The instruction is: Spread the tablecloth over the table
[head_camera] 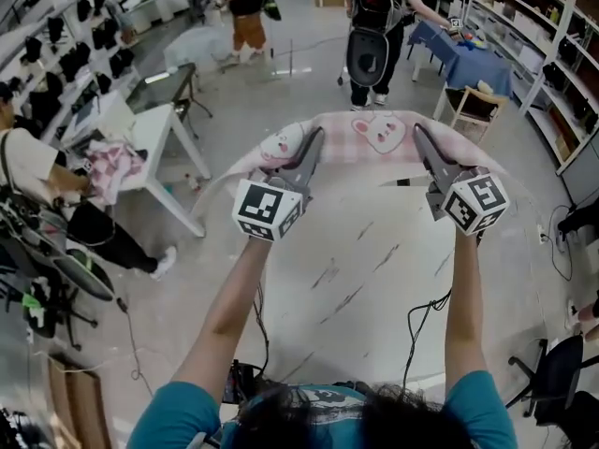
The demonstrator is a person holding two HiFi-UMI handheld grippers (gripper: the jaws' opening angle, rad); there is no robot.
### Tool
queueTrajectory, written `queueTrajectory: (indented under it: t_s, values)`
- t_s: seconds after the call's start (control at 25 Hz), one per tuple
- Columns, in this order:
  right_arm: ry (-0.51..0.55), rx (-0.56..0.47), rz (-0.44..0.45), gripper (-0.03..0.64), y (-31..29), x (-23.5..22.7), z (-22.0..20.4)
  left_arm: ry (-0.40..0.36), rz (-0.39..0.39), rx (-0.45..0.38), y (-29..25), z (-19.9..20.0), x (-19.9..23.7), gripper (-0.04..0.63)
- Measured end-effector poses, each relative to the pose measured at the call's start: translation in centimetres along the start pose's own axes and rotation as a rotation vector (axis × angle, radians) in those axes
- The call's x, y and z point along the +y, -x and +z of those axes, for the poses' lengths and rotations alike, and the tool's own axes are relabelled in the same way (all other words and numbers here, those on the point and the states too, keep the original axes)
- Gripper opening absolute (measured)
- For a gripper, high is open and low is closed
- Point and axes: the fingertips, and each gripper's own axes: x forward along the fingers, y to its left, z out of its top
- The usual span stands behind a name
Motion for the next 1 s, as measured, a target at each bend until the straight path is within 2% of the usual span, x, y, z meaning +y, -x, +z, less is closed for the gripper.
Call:
queueTrajectory:
  t_s: [0.2,0.48,0.8,1.0]
  values:
    - [-0.088,0.024,-0.024,0.072,6.0,0.1,-3.6,0.076,-0.069,0.009,1.2,-2.4,-5.5,0.081]
    - [-0.249,0.078,-0.051,0.072,12.4,1.4,-7.6,0.200,-0.133,0.099,3.5,-6.5,-11.2,0.081]
    - [-0.380,0.146,-0.065,0.071,16.2,5.8,-11.1,0.421,-0.096,0.211,9.3,-10.6,-14.2,0.082]
    - [-0.580,0.168,-0.082,0.066,19.4,9.2,-14.0,0.526,-0.082,0.246,14.1,-13.0,-16.9,0.083]
